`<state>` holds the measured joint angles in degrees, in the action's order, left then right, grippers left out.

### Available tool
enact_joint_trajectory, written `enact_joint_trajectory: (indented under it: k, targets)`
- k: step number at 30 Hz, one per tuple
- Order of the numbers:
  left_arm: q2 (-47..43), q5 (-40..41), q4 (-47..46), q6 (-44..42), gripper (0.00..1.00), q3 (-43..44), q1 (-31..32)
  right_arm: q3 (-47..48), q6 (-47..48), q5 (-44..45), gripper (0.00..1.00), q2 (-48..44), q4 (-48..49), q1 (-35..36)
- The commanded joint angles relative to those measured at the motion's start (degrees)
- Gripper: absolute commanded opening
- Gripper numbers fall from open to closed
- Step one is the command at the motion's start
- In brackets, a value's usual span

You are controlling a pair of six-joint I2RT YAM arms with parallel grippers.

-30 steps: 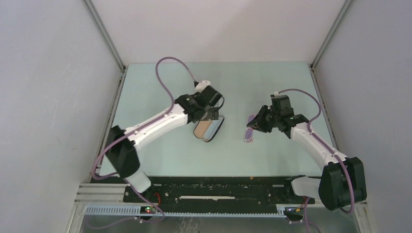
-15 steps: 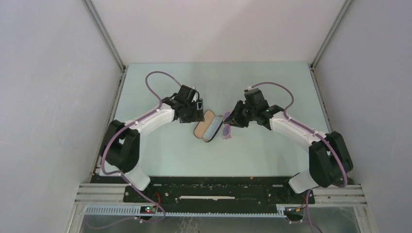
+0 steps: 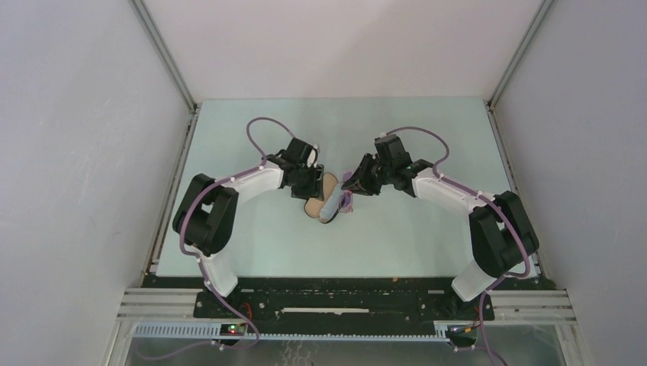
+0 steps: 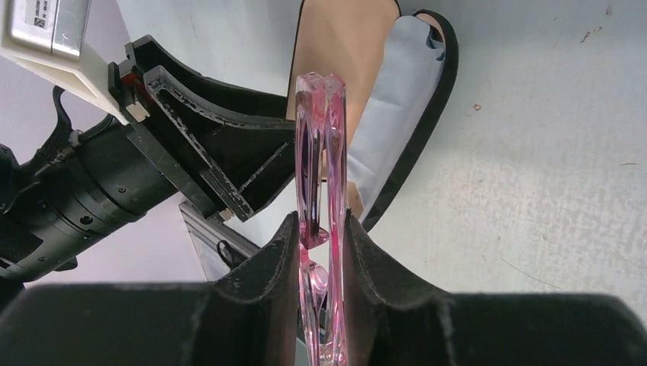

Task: Organize the sunglasses
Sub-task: Place the sunglasses in the sunglasses case.

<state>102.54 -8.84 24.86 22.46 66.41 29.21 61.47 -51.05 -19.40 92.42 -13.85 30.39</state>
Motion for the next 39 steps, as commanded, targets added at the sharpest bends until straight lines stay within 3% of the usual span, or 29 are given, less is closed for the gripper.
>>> enact_joint_trajectory:
  k: [1, 6, 16, 24, 31, 39]
  targets:
    - [0.85, -1.07, -1.45, -2.46, 0.50, 2.59, -0.21, 2.42, -1.10, -1.08, 0.30, 0.29, 1.89, -0.22]
    - [0.10, -2.44, -3.62, -0.23, 0.23, 0.99, -0.14, 2.42, -0.64, -0.83, 0.29, 0.44, 1.03, -0.51]
    - [-2.52, 10.05, 2.91, 0.72, 0.01, 4.90, 5.87, 2.43, 0.58, -1.12, 0.29, 1.21, 1.26, -0.82]
    - [0.44, 26.34, 14.66, 8.58, 0.00, 12.76, 12.11, 2.37, 3.28, 4.69, 0.29, 0.48, -2.47, 0.40]
    - [0.97, 31.37, 22.03, 18.31, 0.00, 16.37, 14.21, 2.38, 5.29, 10.91, 0.29, 0.94, -4.28, 2.48]
    - [2.62, 32.66, 26.35, 20.47, 0.00, 19.16, 15.50, 2.42, 6.61, 12.23, 0.29, 2.35, -2.44, 3.65]
